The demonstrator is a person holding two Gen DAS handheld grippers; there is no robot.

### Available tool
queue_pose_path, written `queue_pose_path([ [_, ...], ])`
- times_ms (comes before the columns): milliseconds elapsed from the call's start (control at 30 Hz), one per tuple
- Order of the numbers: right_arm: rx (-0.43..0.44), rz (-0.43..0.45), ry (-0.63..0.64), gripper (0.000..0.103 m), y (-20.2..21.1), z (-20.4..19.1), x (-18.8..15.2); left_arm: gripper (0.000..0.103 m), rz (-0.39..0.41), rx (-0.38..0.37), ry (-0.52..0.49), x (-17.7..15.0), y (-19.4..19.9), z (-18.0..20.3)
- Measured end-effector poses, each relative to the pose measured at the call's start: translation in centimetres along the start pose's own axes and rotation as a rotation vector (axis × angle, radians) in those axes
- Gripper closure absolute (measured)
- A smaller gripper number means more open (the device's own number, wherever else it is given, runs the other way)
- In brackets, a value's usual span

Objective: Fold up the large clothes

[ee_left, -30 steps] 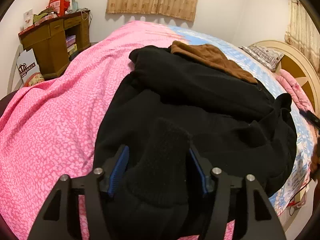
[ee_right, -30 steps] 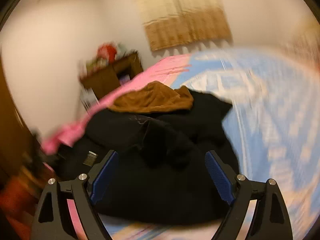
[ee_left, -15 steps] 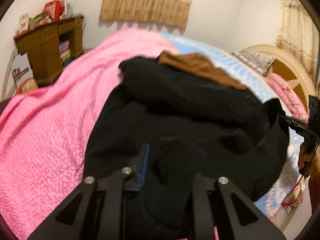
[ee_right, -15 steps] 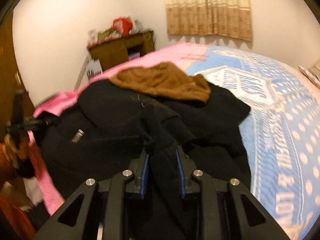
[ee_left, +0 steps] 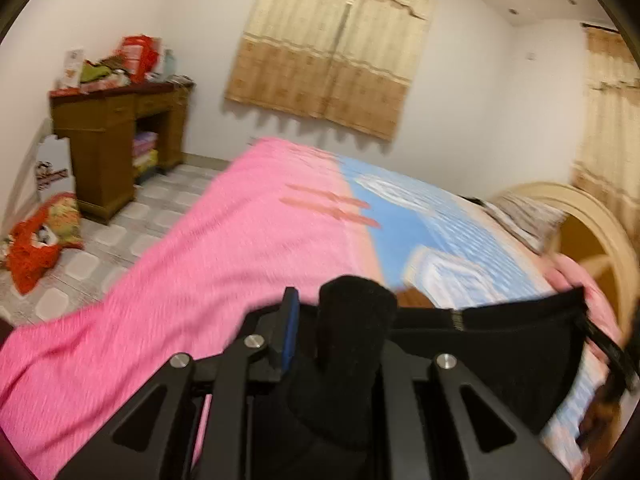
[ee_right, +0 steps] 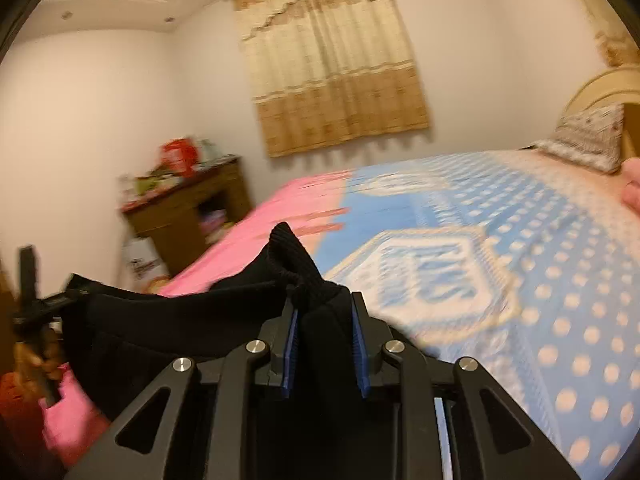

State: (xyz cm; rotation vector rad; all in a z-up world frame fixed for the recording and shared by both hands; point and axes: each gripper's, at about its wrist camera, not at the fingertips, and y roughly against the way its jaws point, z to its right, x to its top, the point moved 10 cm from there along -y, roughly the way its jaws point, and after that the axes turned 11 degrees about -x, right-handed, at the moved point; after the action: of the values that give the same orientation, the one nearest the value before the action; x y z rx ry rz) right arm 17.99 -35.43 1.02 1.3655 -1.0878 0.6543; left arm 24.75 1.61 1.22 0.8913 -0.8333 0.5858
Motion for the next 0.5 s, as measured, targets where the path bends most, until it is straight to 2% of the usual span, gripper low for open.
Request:
queue_pose_path([
  [100, -0.119, -0.035, -0.031, 0.079, -5.7, 1.6, -0.6, 0.086, -0.026, 0.077, 0.069, -0.3, -6.0, -2.4],
  [167, -0.195, -0.074, -0.017, 0.079, -9.4, 2.4, -2.7, 0.083, -0.048, 0.164, 0.076, -2.3, -8.4, -4.3],
  [233, -0.267, -0.134, 0.061, 0.079, -12.9, 2.9, -6.0, 0.077, -0.129, 0.264, 0.094, -5.1, -11.4, -7.0],
  [267, -0.283, -0.171, 0.071, 0.079, -13.9, 3.2, -7.5, 0.076, -0.205, 0.275, 0.145, -6.9, -12.7, -8.4],
  [300, -0.293, -0.209, 0.059, 0.079, -14.6, 3.5, -7.9, 0.076, -0.273, 0.254, 0.232, -8.3, -13.6, -9.6],
  [367, -0.290, -0.176, 0.036, 0.077, -13.9, 3.8, -7.0, 0.068, -0.216, 0.202, 0.300, -7.5, -12.9, -10.4],
  [400, -0.288, -0.203, 0.028, 0.075, -14.3, 4.0, -7.4, 0.066, -0.205, 0.206, 0.301, -7.4, -12.6, -10.7],
  [500, -0.289, -0.242, 0.006, 0.066, -15.1, 4.3, -8.0, 0.066, -0.252, 0.222, 0.285, -8.3, -12.8, -10.8],
])
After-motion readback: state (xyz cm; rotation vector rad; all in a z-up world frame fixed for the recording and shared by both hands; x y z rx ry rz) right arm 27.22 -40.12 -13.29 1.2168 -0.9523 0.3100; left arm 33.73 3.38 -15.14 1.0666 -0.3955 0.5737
